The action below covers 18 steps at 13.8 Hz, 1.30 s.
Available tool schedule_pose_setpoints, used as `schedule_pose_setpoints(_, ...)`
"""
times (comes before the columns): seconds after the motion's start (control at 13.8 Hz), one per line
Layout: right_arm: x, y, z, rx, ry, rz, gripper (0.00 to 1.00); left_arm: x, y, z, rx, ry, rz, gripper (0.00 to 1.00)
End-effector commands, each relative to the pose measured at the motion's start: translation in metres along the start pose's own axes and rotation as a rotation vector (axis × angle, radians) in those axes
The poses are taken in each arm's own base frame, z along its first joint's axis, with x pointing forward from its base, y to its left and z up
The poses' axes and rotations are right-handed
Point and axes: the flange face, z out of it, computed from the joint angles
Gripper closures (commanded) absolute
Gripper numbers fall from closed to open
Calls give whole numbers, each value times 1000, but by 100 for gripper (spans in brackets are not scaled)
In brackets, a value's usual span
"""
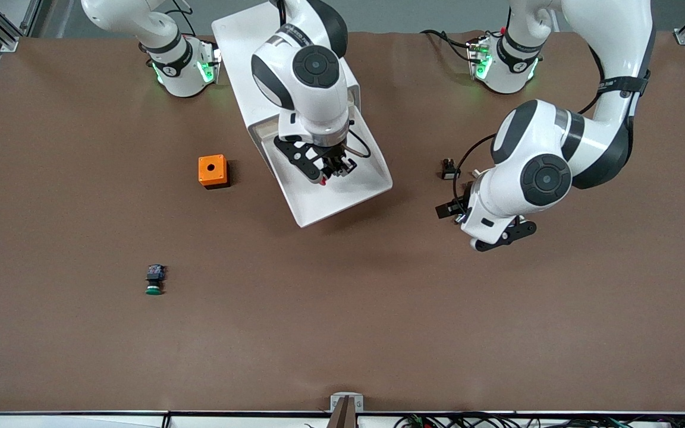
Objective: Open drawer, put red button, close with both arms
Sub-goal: 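Lower the red button into the drawer and open the right gripper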
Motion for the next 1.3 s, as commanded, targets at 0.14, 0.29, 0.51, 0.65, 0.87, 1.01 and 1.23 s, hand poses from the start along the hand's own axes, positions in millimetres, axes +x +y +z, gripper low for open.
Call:
schedule_pose_setpoints(0.14, -1, 6, 25, -34, -7, 20, 97, 1, 1, 12, -11, 53, 52, 0)
schedule_pose_setpoints(0.29, -9, 5, 35, -41, -7, 9, 96, 5, 5, 23, -12, 50, 59, 0)
schedule_pose_setpoints(0.51, -6, 1, 44, -35, -6, 15, 82, -2, 26, 36, -13, 57, 90, 0)
schedule_pose_setpoints(0.65, -3, -1, 50, -41, -6, 12, 59, -5, 36, 43, -20, 67, 93, 0)
schedule_pose_setpoints(0.87, 3, -3, 46, -37, -6, 19, 0, -3, 47, 52, -22, 65, 95, 0)
schedule_pose_setpoints(1.01, 10, -6, 29, -14, -8, 24, 0, -9, 64, 60, -21, 60, 101, 0)
schedule_pose_setpoints(1.23, 61, -2, -49, -15, -16, 84, 0, -23, 97, 78, -24, 65, 39, 0)
